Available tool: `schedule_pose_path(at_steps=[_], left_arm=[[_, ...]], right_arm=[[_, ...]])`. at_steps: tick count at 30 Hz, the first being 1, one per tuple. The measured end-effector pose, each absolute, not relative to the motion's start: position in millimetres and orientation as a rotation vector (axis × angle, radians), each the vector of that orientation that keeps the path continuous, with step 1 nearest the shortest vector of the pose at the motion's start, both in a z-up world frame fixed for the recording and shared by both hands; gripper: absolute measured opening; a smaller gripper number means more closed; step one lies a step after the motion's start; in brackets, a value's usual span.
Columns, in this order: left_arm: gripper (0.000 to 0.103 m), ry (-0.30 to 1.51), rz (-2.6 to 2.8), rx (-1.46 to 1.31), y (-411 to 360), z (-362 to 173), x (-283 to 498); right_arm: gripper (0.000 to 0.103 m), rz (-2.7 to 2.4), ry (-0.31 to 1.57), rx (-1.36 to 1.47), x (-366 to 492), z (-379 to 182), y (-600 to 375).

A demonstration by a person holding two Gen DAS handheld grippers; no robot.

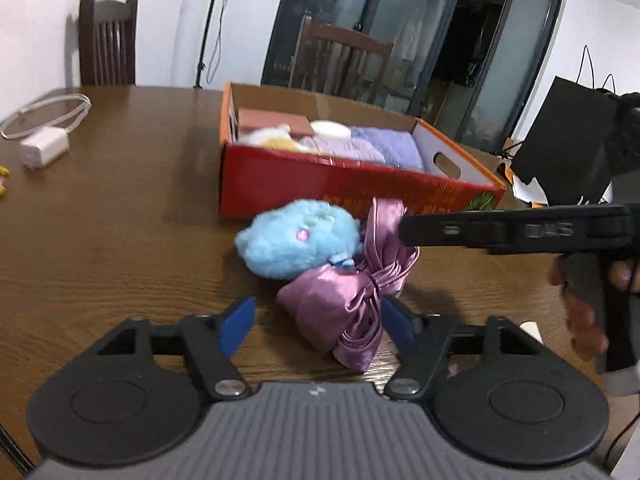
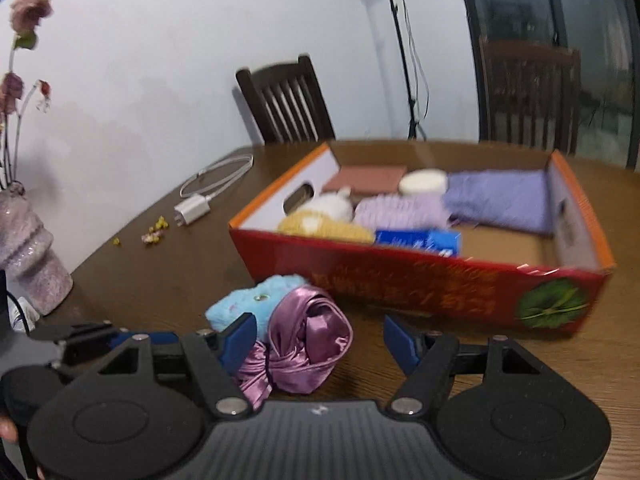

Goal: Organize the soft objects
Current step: 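Move the left gripper back toward the pink satin bow, then grasp the pink satin bow with the left gripper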

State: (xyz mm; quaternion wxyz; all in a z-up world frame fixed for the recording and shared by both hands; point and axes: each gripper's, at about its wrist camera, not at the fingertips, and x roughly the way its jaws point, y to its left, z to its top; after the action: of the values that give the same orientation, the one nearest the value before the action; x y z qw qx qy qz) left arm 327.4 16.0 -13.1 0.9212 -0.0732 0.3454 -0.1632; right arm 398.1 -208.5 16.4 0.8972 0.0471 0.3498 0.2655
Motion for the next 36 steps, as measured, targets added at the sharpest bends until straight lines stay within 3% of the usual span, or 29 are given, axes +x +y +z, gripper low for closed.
schedule_pose_path(at_steps=[1, 4, 10, 17, 24, 36], left_arm=[[0.048, 0.719, -0.343, -0.157, 15.2, -17.4, 329.7], [0.042, 0.713, -0.366, -0.188, 16.9, -25.3, 331.1], [0.034, 0.686, -0.377, -0.256, 25.9, -32.1, 332.0], [0.031, 0.674, -0.389, -0.283, 28.3, -35.8, 333.5], [0.026, 0.689, -0.364, -0.271, 21.2, -27.7, 322.2], [0.026, 0.55, -0.411, -0.179, -12.8, 46.2, 243.4]], right_arm=[[0.053, 0.56, 0.743, 0.103, 403.9, 9.2, -205.9], [0.041, 0.599, 0.775, 0.138, 416.2, -7.9, -203.9], [0.038, 0.638, 0.799, 0.226, 425.4, -22.2, -208.5], [0.034, 0.641, 0.798, 0.258, 424.8, -26.2, -211.0], [0.018, 0.618, 0.771, 0.222, 406.1, -13.3, -207.2], [0.017, 0.612, 0.582, 0.251, 310.2, 45.4, -246.0]])
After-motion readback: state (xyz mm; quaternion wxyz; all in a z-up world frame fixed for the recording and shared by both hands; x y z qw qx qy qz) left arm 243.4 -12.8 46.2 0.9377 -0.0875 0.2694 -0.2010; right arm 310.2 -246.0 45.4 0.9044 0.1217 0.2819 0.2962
